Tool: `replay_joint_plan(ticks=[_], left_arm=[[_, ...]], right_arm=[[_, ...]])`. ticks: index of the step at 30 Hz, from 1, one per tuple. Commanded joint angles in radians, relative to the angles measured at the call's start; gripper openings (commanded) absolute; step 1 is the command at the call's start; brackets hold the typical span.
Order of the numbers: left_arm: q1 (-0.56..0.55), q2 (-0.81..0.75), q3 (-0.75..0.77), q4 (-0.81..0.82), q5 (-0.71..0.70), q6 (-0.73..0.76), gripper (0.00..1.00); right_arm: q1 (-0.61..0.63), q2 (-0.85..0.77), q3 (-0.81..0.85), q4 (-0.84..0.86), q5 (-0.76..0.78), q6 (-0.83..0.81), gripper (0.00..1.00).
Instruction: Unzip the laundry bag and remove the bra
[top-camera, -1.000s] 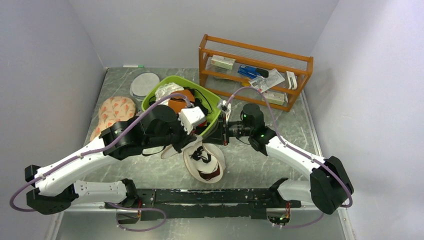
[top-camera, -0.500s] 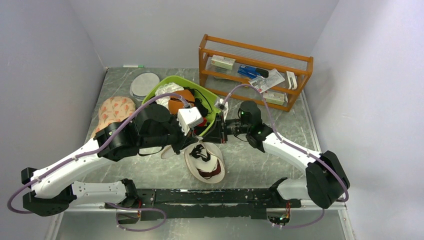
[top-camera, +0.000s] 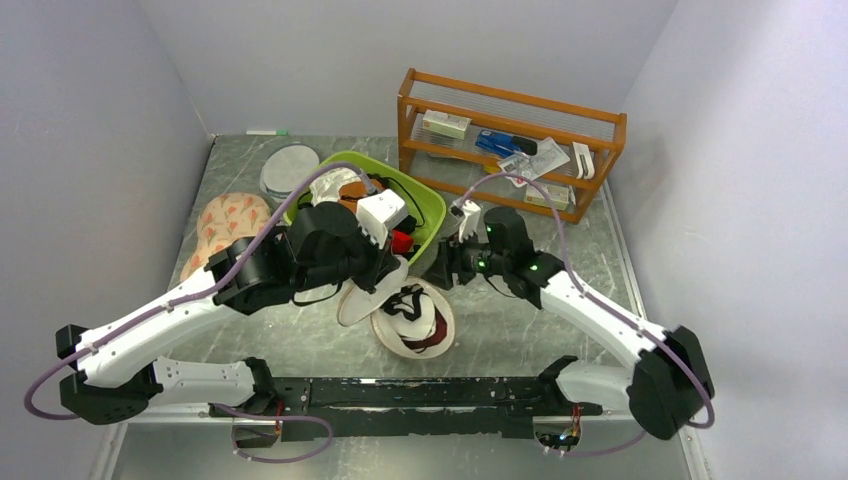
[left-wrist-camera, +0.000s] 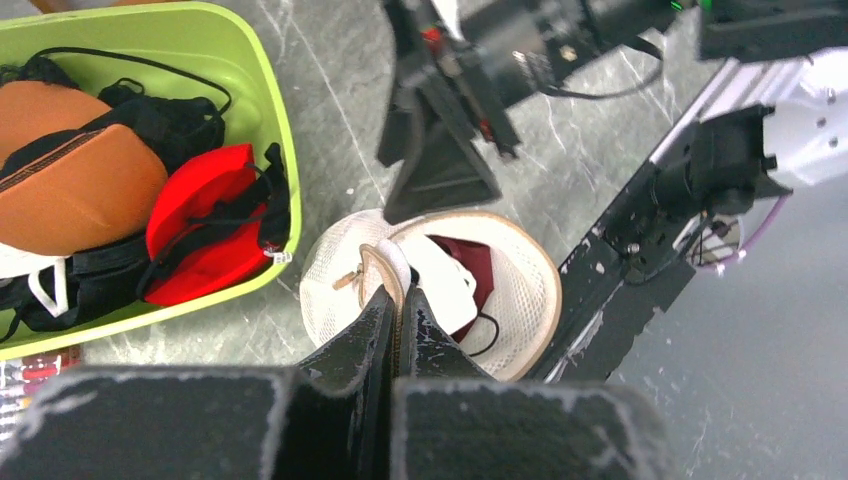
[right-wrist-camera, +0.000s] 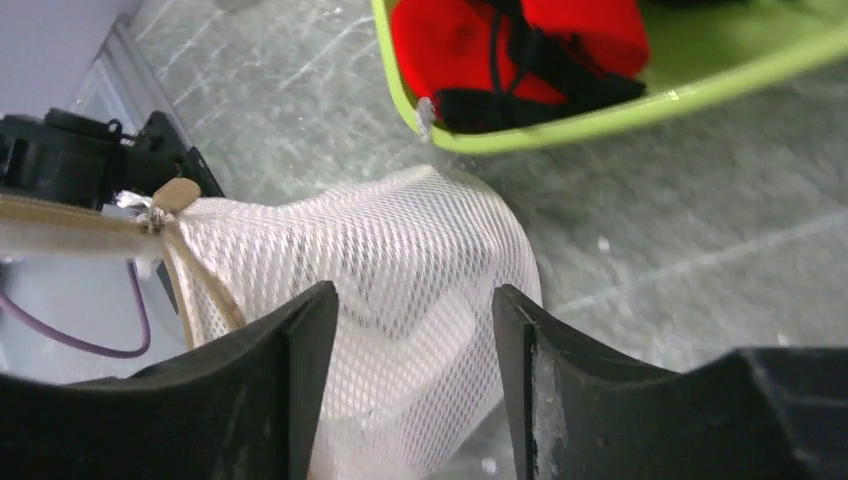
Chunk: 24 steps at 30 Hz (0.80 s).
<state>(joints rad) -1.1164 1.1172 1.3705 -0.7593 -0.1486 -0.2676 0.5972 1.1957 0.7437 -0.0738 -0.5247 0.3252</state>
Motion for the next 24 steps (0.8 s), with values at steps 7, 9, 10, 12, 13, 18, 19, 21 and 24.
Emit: replay_joint_plan(ticks=[7,9,10,12,13,18,19,21,24], left_arm=[[0.161,0.059,0.063,0.040,0.072,-0.120,0.07],[0.227,0.064,0.056,0.042,0.142,-0.128,0.07],[0.262,0.062,0.049,0.047,0.181,-0.134,0.07],[0.320,0.051,0.028,0.057,0.246,-0.145,0.07],[0.344,0.044,0.019,0.060,0.272,-0.150,0.07],[0.438,0.014,-0.020,0.060,0.385,-0.180,0.07],[0.454,0.008,-0.027,0.054,0.402,-0.186,0.07],[0.482,-0.004,-0.039,0.031,0.419,-0.199,0.07],[0.520,-0.028,-0.070,-0.023,0.408,-0.229,0.07]], right_arm=[[0.005,-0.232,0.026,-0.349,0.171,0.038,0.73],[0.007,-0.245,0.017,-0.347,0.157,0.044,0.74],[0.010,-0.248,0.009,-0.340,0.143,0.044,0.74],[0.017,-0.246,-0.013,-0.317,0.121,0.045,0.75],[0.022,-0.239,-0.024,-0.303,0.115,0.049,0.75],[0.053,-0.181,-0.074,-0.233,0.142,0.074,0.71],[0.059,-0.171,-0.077,-0.230,0.155,0.076,0.68],[0.061,-0.158,-0.081,-0.230,0.186,0.079,0.58],[0.061,-0.164,-0.083,-0.243,0.228,0.076,0.46]])
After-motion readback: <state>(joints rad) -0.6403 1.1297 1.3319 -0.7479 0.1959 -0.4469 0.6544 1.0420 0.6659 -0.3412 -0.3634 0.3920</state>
